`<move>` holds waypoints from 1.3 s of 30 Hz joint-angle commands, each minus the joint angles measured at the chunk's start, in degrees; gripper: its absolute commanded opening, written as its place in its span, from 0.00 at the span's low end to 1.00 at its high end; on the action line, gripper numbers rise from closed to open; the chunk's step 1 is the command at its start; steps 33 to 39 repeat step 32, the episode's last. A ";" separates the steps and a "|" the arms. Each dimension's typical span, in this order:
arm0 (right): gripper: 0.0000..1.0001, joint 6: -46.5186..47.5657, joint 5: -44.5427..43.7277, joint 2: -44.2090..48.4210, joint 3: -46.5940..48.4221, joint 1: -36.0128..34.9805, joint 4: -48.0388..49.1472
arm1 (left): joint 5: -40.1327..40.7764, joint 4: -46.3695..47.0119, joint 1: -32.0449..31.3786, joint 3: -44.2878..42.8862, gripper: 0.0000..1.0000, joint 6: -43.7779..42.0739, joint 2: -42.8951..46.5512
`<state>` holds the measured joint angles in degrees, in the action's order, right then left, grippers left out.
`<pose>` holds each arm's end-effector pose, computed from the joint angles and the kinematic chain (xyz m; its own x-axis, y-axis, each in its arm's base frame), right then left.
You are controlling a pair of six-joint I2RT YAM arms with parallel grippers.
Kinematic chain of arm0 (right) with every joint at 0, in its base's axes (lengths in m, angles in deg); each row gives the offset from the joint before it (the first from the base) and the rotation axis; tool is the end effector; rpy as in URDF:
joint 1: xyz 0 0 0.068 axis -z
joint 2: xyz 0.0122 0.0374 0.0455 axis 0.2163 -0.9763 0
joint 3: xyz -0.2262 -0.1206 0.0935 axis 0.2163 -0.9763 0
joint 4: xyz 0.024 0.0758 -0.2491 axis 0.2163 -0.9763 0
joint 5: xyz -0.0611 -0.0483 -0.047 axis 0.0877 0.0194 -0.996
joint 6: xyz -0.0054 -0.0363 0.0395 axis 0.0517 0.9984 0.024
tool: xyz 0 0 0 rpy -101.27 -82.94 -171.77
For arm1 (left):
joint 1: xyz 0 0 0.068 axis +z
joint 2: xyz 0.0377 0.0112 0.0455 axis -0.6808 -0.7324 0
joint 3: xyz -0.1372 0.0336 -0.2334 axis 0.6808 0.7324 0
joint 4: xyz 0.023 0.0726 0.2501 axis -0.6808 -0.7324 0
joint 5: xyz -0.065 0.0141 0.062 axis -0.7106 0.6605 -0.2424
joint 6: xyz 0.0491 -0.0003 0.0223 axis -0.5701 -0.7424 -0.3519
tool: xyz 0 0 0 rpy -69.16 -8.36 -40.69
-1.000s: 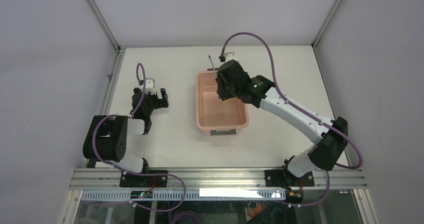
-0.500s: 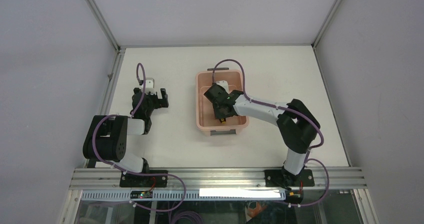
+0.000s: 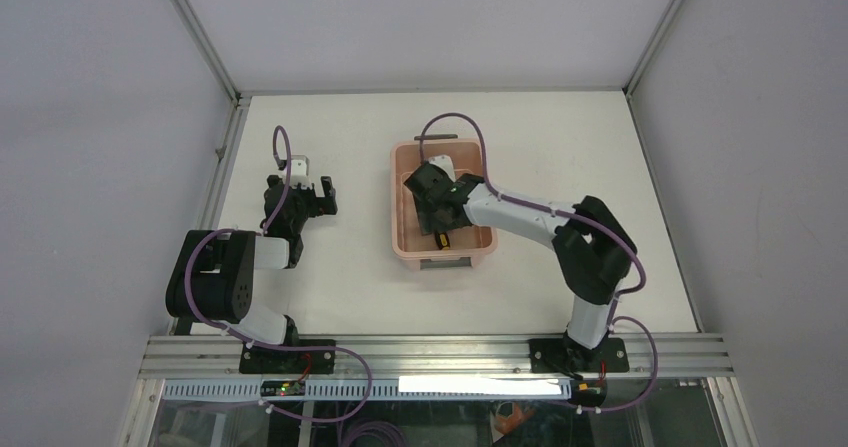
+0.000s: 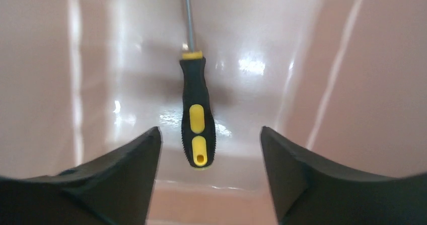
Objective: Put the screwdriver in the bin
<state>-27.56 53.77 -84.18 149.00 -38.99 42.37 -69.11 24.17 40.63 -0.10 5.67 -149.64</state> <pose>0.2410 0.2825 0.1994 -0.8206 -0.2909 -0.4920 -0.2801 0.9550 -0.0975 0.2652 -0.0108 0.1383 -0.3634 0.0215 -0.9314 0.0485 0.9988 0.0041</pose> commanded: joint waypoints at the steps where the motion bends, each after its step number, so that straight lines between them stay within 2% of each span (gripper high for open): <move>1: 0.80 8.00 -5.70 12.18 6.92 -0.03 0.14 | -0.50 1.52 -0.35 -0.35 0.99 0.93 1.16; 2: 0.90 10.09 -7.63 14.10 8.14 0.00 -0.25 | -0.50 1.52 -0.35 -0.35 0.99 0.93 1.11; 4: 0.99 12.96 -9.11 16.29 9.25 0.46 -0.72 | -0.50 1.52 -0.35 -0.35 0.99 0.93 1.11; 7: 0.99 15.21 -9.26 20.49 9.17 3.55 -1.15 | -0.50 1.52 -0.35 -0.35 0.99 0.93 1.11; 12: 0.99 15.73 -5.80 28.92 4.19 17.67 -3.28 | -0.50 1.52 -0.35 -0.35 0.99 0.93 1.12; 17: 0.99 18.20 1.60 37.74 -2.39 34.34 -2.36 | -0.49 1.52 -0.35 -0.35 0.99 0.93 1.14; 21: 0.99 18.71 7.42 40.55 -5.14 43.81 -0.64 | -0.56 1.53 -0.38 -0.35 0.99 0.93 1.16; 26: 0.99 18.04 4.89 40.30 -6.04 44.73 -0.98 | -0.50 1.57 -0.36 -0.35 0.99 0.93 1.15; 39: 0.99 17.05 5.12 41.38 -8.01 44.76 0.99 | -0.52 1.52 -0.40 -0.35 0.99 0.93 1.15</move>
